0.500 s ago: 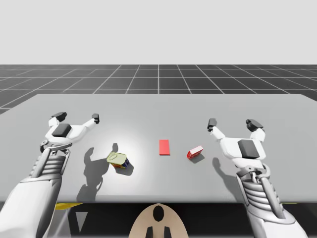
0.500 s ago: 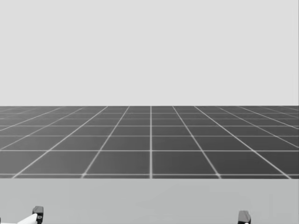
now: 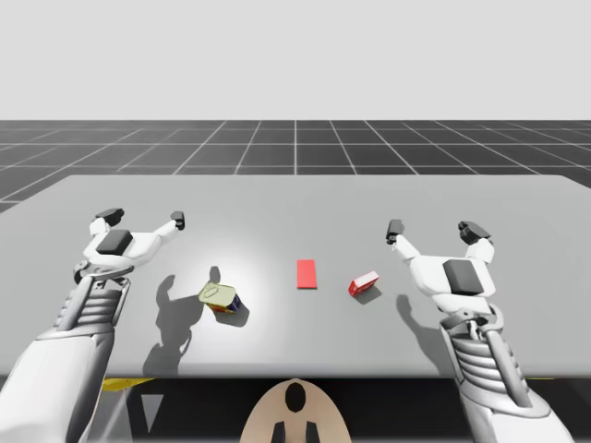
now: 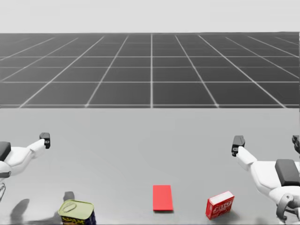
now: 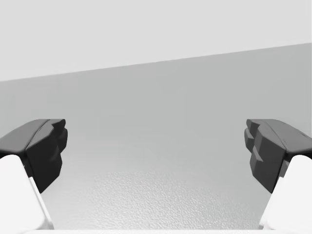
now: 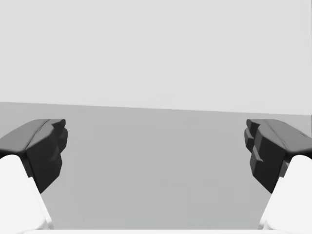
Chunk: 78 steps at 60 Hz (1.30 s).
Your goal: Look at the card. If it is red, pick the object on the left. If it is green, pick the object on the right.
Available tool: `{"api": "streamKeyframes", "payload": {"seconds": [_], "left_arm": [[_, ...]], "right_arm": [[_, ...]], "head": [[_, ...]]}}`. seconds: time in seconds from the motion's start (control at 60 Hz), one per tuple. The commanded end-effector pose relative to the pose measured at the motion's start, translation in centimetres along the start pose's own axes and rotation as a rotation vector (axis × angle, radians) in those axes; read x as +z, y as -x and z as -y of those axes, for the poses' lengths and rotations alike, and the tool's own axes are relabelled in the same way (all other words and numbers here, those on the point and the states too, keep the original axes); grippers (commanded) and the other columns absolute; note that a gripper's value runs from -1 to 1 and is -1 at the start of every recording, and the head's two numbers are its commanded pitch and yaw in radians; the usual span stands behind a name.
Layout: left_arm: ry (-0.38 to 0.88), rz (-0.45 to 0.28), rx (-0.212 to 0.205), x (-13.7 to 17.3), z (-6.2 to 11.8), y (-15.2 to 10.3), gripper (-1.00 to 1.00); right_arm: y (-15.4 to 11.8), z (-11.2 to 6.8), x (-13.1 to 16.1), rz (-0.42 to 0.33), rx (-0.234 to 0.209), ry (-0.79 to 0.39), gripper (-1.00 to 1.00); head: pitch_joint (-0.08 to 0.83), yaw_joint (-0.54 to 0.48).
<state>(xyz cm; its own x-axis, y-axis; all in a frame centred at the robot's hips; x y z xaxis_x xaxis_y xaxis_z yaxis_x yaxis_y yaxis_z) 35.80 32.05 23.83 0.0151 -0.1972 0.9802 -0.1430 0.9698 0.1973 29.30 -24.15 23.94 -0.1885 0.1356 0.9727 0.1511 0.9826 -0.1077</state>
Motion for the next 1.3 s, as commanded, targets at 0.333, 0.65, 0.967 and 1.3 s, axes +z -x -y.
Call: {"api": "streamKeyframes", "payload": {"seconds": [0.333, 0.65, 0.967, 1.3], "left_arm": [[0.004, 0.007, -0.013, 0.06, -0.18, -0.25, -1.00], [0.000, 0.007, -0.013, 0.11, -0.20, -0.29, -1.00], [-0.003, 0.005, -0.011, 0.13, -0.15, -0.32, -1.00], [0.015, -0.001, 0.018, 0.50, -0.04, -0.71, -1.00]], "right_arm": [[0.30, -0.33, -0.04, 0.000, 0.013, 0.002, -1.00], [0.35, -0.36, -0.02, 0.003, 0.019, -0.001, -1.00], [0.19, -0.38, 0.05, 0.004, 0.018, -0.008, -1.00], [0.30, -0.69, 0.21, -0.003, 0.017, -0.018, -1.00]], "head": [[0.622, -0.03], [0.685, -0.05], [0.691, 0.08], [0.731, 0.29]]}}
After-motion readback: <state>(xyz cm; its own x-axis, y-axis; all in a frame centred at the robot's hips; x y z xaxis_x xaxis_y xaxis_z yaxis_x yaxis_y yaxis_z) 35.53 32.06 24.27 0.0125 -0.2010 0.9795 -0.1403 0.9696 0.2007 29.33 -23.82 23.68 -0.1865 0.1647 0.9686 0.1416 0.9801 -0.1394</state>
